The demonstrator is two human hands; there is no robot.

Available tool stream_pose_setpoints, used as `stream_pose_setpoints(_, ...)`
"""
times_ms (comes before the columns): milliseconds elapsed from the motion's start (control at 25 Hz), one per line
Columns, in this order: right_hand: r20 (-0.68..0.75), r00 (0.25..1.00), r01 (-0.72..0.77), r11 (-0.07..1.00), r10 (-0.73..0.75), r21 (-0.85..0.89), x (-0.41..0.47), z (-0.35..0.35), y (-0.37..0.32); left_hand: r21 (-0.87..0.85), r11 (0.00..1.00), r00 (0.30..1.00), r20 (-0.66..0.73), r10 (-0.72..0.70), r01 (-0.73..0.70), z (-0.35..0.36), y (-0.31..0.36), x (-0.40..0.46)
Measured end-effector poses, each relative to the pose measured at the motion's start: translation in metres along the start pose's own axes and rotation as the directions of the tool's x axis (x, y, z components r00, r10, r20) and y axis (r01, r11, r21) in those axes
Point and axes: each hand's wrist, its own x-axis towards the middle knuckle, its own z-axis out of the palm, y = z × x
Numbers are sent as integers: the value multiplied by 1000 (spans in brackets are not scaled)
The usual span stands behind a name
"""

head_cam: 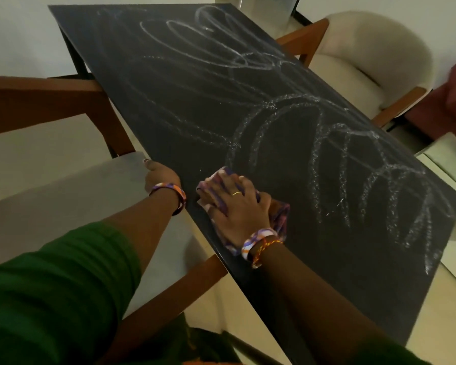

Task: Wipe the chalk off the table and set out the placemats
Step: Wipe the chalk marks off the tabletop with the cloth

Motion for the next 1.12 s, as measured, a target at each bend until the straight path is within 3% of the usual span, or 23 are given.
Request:
stream_pose_setpoints(80, -5, 986, -166, 986, 166, -5, 14, -9, 40, 84, 993, 996, 17, 86, -87, -4, 0, -10)
stream_pose_setpoints(120, 24, 950, -312, 950, 312, 15, 21, -15, 59, 47, 998, 999, 27, 29, -30, -4, 5, -18)
stream_pose_setpoints(200, 81, 847, -529, 848, 525, 39, 29, -25, 74, -47, 999, 998, -61, -4, 1, -3, 7, -18)
stream_pose_setpoints(240, 75, 841, -538, 843, 536, 15, 30, -26, 65, -60, 998, 993, -118, 16, -23, -4, 4, -15)
stream_pose_setpoints(280, 56, 874, -484, 875, 483, -3, 29, -24, 45, -78, 997, 992, -124, -13, 3, -6, 4, -17)
stream_pose_setpoints(360, 33, 974, -222, 975, 222, -23, 21, -15, -2, -8, 999, 997, -71, 34, -35, -5, 3, -21)
stream_pose_setpoints(400, 41, 996, -83, 996, 84, -32, 13, -10, -21, 58, 997, 998, -48, 48, -45, -5, 3, -22)
stream_pose_setpoints(440, 50, 999, 8, 999, -6, -50, 9, -7, -30, 21, 999, 1000, -19, -23, 23, -7, 6, -27)
stream_pose_setpoints(480, 56, 998, 45, 997, -41, -60, 10, -11, -26, 16, 999, 999, -20, -33, 33, -6, 5, -24)
stream_pose_setpoints(520, 60, 998, 23, 998, -19, -52, 16, -16, -13, 37, 999, 1000, -3, -12, 12, -7, 5, -25)
stream_pose_setpoints(600, 68, 984, -162, 986, 164, -22, 28, -28, 27, 83, 996, 1000, 4, 22, -22, -8, 1, -20)
stream_pose_setpoints(720, 162, 864, -482, 876, 476, -3, 35, -42, 72, -28, 999, 1000, 18, -18, 18, -7, 2, -21)
stream_pose_setpoints(800, 155, 876, -455, 889, 457, -50, 33, -39, 55, -8, 1000, 1000, 23, 0, 1, -8, 4, -26)
stream_pose_setpoints(920, 146, 978, -133, 986, 146, -100, 24, -26, -7, -45, 998, 999, 20, -33, 34, -9, 5, -27)
stream_pose_setpoints(1000, 186, 982, 8, 993, 14, -117, 23, -23, -21, -43, 998, 999, 28, -44, 45, -9, 4, -26)
stream_pose_setpoints(1120, 163, 971, -168, 985, 174, -51, 34, -36, 21, -30, 999, 999, 23, -45, 45, -8, 3, -23)
